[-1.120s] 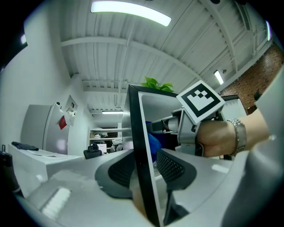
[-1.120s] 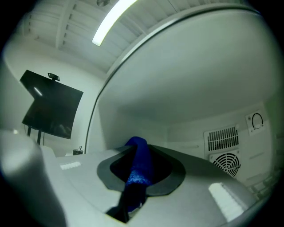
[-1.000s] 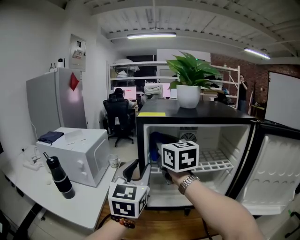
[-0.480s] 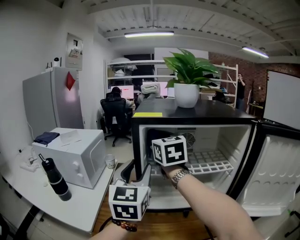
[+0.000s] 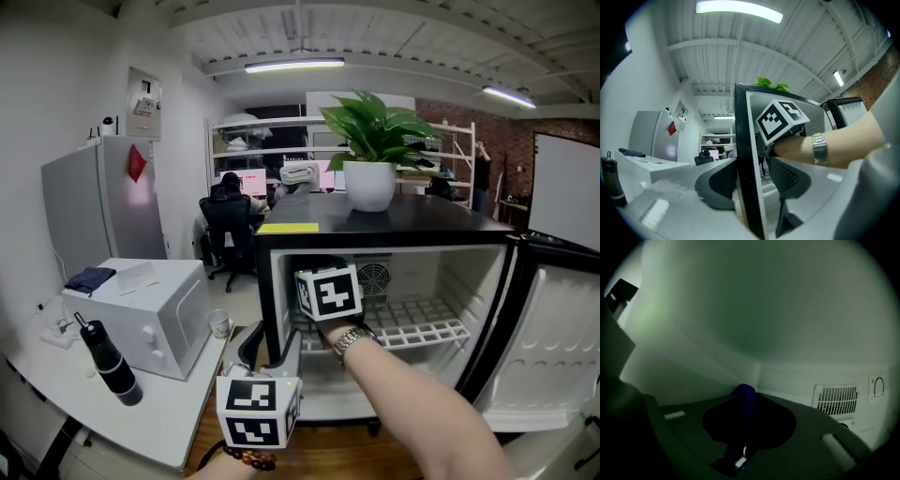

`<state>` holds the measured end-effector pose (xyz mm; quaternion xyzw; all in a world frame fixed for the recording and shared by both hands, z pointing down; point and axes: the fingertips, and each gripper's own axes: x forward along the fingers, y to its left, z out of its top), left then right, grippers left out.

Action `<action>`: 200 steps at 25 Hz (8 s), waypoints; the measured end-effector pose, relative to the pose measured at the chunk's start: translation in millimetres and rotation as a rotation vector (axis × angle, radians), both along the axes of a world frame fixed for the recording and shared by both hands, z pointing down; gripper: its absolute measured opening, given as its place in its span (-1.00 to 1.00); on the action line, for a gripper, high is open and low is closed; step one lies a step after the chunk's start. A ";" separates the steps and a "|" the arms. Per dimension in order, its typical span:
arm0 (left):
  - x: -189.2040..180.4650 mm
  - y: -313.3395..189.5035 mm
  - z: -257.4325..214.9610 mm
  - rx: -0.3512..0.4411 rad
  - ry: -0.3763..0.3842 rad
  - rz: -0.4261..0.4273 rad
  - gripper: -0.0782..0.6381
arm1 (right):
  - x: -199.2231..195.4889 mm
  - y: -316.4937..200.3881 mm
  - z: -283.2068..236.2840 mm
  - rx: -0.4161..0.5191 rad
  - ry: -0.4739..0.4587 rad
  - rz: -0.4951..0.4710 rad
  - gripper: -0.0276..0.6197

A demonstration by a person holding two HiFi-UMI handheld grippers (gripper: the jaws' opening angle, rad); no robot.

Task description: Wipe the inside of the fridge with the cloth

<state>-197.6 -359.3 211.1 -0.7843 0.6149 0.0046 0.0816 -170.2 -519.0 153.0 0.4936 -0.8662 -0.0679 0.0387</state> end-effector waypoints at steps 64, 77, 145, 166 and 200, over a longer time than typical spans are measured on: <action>0.7 -4.0 -4.6 0.008 0.016 -0.042 -0.16 | 242.1 -37.0 -1.4 -0.019 -0.015 0.432 -0.75; 1.0 -3.9 -4.4 0.002 0.020 -0.037 -0.16 | 282.1 -24.1 -9.2 -0.014 -0.003 0.602 -0.76; 1.3 -5.0 -3.0 -0.003 0.001 -0.042 -0.16 | 70.4 14.7 84.0 -0.333 0.608 -0.013 -0.77; 0.7 -5.4 -3.2 -0.017 0.001 -0.077 -0.16 | 196.1 10.7 83.6 -0.436 0.564 0.215 -0.77; 2.7 -5.3 -0.3 -0.035 -0.009 -0.064 -0.16 | 123.6 74.2 11.6 -0.171 0.330 0.041 -0.77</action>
